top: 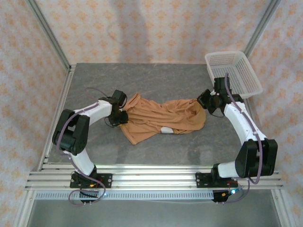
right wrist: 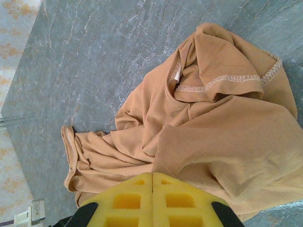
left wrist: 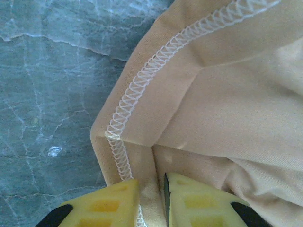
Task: Fold the inside-out t-shirt
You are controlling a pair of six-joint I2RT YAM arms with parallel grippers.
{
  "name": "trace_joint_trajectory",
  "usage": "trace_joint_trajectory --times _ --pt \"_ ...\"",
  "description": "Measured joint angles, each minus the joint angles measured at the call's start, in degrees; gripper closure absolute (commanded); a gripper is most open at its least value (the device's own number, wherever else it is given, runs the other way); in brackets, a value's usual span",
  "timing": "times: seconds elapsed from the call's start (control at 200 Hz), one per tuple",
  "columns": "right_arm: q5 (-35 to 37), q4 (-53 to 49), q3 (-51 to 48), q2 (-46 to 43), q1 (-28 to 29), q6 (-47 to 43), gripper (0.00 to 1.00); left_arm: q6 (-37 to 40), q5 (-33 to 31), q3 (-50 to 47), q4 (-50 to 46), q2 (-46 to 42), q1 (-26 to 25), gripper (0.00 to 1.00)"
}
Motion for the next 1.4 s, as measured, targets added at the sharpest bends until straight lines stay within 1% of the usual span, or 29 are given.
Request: trace_joint_trajectory --times 0.075,0.125,0.355,0.455,0.53,0.631,0.716,0.806,0.861,0.921,1.101,1.211,1.301,1.401 --pt "0.0 0.0 0.0 0.0 0.0 0.0 1.00 -0.3 -0.1 0.0 0.0 0.4 0.0 0.89" --pt "-0.1 0.0 0.0 0.1 0.0 0.0 1.00 -0.2 -0.3 0.0 0.0 0.7 0.0 1.00" --pt "-0.2 -0.4 0.7 0.5 -0.2 0.0 1.00 -1.3 -0.9 1.4 -1.6 0.9 0.0 1.00" --pt "-0.1 -2.5 4.1 1.0 -0.5 -0.5 1.00 -1.0 -0.9 5.9 -5.0 0.3 0.2 1.00" --pt "-0.2 -5.0 9.0 1.2 -1.7 -1.5 1.00 -0.2 -0.9 11.9 -7.8 -1.4 1.2 1.00" --pt "-0.2 -8.5 17.6 1.2 -4.7 -3.0 1.00 1.2 -0.7 22.3 -10.8 -4.9 5.3 1.00" --pt "-0.6 -11.2 24.5 1.0 -8.7 -4.3 1.00 1.9 0.1 30.8 -12.1 -8.6 11.6 1.00" --pt "-1.1 -13.7 28.7 0.0 -13.1 -5.1 1.00 2.0 0.6 35.5 -12.2 -13.3 18.5 1.00" --pt "-1.5 -14.8 29.5 -1.0 -15.3 -5.2 1.00 2.0 0.6 36.2 -12.2 -16.0 21.5 1.00" --pt "-2.2 -16.0 29.8 -1.9 -17.0 -5.2 1.00 2.0 0.8 36.2 -12.4 -18.5 23.1 1.00" --pt "-5.4 -19.4 30.9 -2.2 -21.2 -5.1 1.00 2.0 1.9 35.5 -13.1 -20.5 23.3 1.00" --pt "-6.7 -20.2 33.4 -2.1 -24.4 -5.0 1.00 2.0 2.3 34.9 -14.6 -20.5 24.7 1.00" --pt "-9.0 -19.2 34.6 -2.3 -24.9 -3.7 1.00 1.6 3.7 34.9 -14.8 -20.5 25.7 1.00" --pt "-12.0 -17.1 34.8 -1.8 -23.7 -0.9 1.00 0.7 5.9 35.7 -14.7 -20.0 25.0 1.00"
